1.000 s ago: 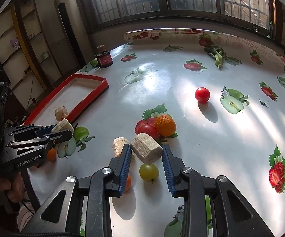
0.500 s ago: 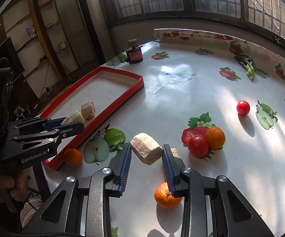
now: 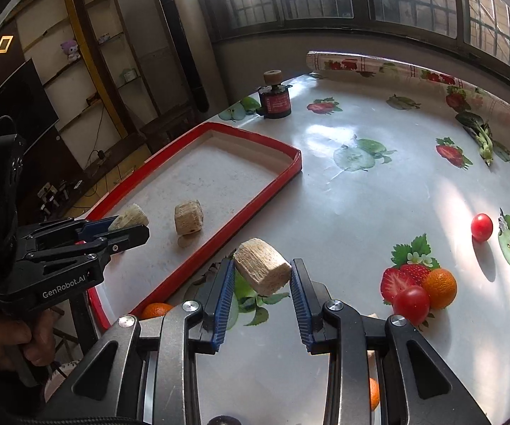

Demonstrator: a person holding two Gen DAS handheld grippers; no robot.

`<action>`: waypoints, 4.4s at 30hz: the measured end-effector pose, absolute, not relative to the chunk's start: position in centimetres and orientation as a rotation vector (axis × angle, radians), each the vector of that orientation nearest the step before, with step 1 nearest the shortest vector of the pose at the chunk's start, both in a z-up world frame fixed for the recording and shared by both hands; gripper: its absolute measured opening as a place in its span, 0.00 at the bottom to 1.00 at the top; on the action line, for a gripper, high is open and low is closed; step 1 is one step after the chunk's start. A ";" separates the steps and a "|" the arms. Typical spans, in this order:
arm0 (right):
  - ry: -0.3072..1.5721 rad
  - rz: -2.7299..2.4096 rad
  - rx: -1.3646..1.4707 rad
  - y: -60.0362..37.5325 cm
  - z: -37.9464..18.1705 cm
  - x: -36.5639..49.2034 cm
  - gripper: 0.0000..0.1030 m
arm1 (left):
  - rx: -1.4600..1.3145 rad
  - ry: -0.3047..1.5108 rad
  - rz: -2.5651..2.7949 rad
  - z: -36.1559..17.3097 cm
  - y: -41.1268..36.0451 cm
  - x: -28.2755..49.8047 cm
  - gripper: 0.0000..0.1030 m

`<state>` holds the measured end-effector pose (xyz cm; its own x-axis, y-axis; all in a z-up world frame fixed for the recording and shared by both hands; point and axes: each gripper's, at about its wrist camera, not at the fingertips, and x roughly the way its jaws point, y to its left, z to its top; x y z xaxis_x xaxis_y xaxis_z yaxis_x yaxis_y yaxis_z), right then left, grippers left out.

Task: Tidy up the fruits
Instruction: 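Carry both blocks into the red tray and open both tools, then withdraw both tools from the tray back toward the fruits, then grasp an orange with left tool while right tool grasps the green grape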

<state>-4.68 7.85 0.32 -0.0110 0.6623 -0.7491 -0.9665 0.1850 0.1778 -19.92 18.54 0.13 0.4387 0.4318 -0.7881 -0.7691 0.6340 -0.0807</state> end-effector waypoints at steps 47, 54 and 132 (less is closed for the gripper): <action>0.885 1.414 -0.464 18.0 -0.8 -5.4 0.45 | -0.516 0.877 0.911 -0.8 24.6 -20.6 0.48; 0.869 1.390 -0.428 13.9 0.5 -4.0 0.46 | -0.495 0.866 0.875 0.2 22.4 -19.7 0.48; 0.974 1.201 -0.433 -2.1 -5.1 3.6 0.32 | -0.420 0.910 0.429 -1.4 8.1 -8.8 0.31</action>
<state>3.59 -2.14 -5.13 0.0404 0.5783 -0.8148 -0.9170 0.3454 0.1997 -8.76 8.09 -1.41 0.5418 0.1760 -0.8219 -0.5215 0.8372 -0.1646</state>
